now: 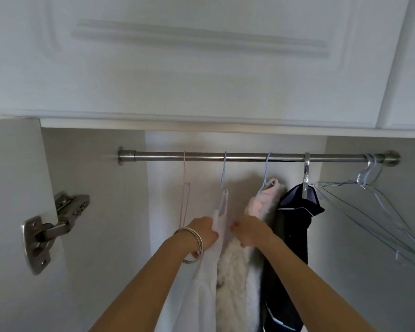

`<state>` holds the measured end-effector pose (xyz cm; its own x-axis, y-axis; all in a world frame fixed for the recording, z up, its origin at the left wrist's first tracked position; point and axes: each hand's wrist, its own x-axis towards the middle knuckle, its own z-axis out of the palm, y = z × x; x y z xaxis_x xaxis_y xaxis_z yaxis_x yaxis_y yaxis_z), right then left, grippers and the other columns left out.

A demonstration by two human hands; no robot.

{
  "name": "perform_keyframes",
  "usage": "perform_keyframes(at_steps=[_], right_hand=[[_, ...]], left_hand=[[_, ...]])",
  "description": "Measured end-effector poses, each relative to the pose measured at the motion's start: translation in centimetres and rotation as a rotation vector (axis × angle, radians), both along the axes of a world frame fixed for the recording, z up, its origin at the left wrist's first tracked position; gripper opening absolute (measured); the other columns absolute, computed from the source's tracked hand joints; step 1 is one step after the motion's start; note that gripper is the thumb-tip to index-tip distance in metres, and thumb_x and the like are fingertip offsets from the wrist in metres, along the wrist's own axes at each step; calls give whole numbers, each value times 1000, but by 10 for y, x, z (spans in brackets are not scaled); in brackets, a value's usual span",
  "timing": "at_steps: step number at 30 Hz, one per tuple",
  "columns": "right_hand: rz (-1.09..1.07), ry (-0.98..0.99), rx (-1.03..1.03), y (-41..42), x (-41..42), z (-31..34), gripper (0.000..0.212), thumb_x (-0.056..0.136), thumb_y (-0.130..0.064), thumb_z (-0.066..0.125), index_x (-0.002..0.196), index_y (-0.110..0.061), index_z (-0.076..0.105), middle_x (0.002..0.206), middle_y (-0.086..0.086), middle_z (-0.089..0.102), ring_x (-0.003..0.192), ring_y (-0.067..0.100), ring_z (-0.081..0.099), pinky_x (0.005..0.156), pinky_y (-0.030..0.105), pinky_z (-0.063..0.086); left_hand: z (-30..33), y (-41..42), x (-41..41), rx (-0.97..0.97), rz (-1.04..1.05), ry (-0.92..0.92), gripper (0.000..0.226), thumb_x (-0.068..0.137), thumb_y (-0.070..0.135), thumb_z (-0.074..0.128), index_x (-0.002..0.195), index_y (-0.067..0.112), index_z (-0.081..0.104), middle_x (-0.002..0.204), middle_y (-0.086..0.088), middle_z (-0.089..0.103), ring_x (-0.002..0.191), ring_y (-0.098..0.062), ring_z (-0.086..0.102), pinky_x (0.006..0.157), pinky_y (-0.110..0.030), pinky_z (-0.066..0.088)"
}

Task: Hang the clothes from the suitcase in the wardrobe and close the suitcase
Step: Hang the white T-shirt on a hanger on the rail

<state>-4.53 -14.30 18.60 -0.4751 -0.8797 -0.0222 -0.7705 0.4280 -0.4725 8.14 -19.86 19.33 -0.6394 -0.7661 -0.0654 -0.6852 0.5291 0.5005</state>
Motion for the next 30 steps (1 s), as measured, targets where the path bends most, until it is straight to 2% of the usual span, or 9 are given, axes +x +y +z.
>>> perform_keyframes(at_steps=[3, 5, 7, 10, 14, 16, 21, 25, 30], right_hand=[[12, 236, 119, 12, -15, -8, 41, 96, -31, 31, 123, -13, 57, 129, 9, 57, 119, 29, 54, 95, 37, 44], [-20, 288, 144, 22, -21, -9, 36, 96, -25, 35, 121, -9, 55, 125, 11, 57, 117, 31, 55, 92, 38, 44], [-32, 305, 113, 30, -27, -13, 30, 96, -18, 39, 120, -9, 55, 123, 13, 57, 113, 32, 56, 88, 38, 45], [-3, 243, 51, 50, -36, -22, 32, 91, -9, 45, 119, -15, 59, 129, 7, 51, 118, 29, 52, 92, 35, 44], [12, 147, -61, 72, -37, -26, 36, 87, -2, 48, 115, -18, 64, 129, 3, 50, 120, 24, 51, 98, 33, 44], [21, 127, -119, 82, -34, -25, 35, 87, -3, 48, 116, -16, 64, 129, 4, 52, 118, 24, 53, 98, 32, 45], [-4, 56, -223, 121, -32, -29, 36, 86, -5, 52, 119, -14, 62, 133, 4, 52, 120, 23, 52, 98, 27, 41], [-73, 40, -166, 171, -38, -29, 39, 87, -5, 50, 122, -16, 61, 135, 3, 52, 121, 22, 51, 98, 28, 40], [-270, -17, -205, 272, -50, -36, 38, 88, -6, 48, 122, -18, 61, 129, 1, 59, 116, 20, 56, 99, 30, 42]], left_hand=[[-7, -3, -6, -22, -4, -45, 31, 92, 14, 40, 118, -2, 46, 111, -19, 53, 101, -31, 54, 87, -36, 45], [-13, -3, -11, -6, -5, -55, 29, 93, 13, 39, 117, -2, 45, 103, -15, 48, 90, -25, 49, 88, -38, 46], [-16, -2, -15, 5, -12, -39, 30, 92, 12, 38, 118, -1, 44, 111, -19, 52, 94, -28, 52, 86, -36, 46], [-21, 7, -31, -2, -38, -27, 33, 93, 11, 37, 124, -1, 41, 125, -22, 52, 112, -33, 53, 82, -30, 41], [-21, 18, -51, -6, -38, -19, 38, 93, 10, 37, 129, 0, 38, 128, -23, 50, 113, -36, 54, 83, -34, 45], [-23, 22, -59, -21, -35, -21, 45, 92, 11, 38, 136, 2, 32, 132, -23, 47, 117, -37, 51, 90, -37, 44], [-22, 46, -74, -267, 91, 148, 72, 86, 21, 54, 146, 9, 14, 151, -19, 13, 138, -39, 16, 111, -46, 24], [-11, 88, -93, -440, -72, 352, 59, 80, 13, 57, 136, 8, 40, 143, -23, 30, 134, -40, 23, 114, -44, 22], [-10, 191, -135, -280, -410, 408, 32, 83, 6, 55, 115, 8, 60, 129, -17, 48, 116, -34, 49, 102, -35, 37]])
